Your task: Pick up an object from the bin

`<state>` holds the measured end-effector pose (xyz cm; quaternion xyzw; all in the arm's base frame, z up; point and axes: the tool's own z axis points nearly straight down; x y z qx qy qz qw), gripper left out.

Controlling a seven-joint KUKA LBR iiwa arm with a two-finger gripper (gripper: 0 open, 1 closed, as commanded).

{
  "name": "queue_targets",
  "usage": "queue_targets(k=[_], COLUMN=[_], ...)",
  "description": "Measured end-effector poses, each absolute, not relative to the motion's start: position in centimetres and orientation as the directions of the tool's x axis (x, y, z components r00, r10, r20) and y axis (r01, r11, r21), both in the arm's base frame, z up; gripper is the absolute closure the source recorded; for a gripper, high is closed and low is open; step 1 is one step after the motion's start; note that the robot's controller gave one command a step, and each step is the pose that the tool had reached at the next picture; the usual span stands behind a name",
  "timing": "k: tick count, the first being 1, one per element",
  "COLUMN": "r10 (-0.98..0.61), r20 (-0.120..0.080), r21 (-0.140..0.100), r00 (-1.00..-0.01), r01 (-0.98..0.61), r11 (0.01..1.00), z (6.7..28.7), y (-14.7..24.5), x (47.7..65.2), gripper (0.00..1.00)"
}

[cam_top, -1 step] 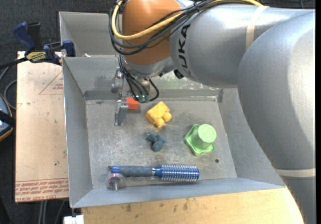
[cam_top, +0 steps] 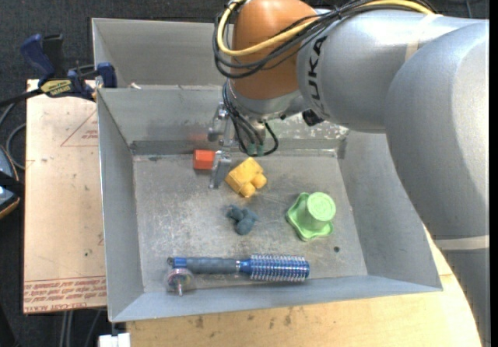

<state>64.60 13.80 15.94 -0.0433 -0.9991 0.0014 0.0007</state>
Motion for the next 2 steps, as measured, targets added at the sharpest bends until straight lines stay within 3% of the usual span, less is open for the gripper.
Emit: queue_targets(k=[1, 2], r10=[-0.099, -0.276], r20=[0.003, 0.000], r21=[-0.002, 0.000], r00=[-0.995, -0.961], r01=[-0.099, -0.276], r11=[0.995, 0.961], z=[10.4, 8.2], y=[7.9, 5.2], x=[65.1, 64.4], gripper=[0.00, 0.00])
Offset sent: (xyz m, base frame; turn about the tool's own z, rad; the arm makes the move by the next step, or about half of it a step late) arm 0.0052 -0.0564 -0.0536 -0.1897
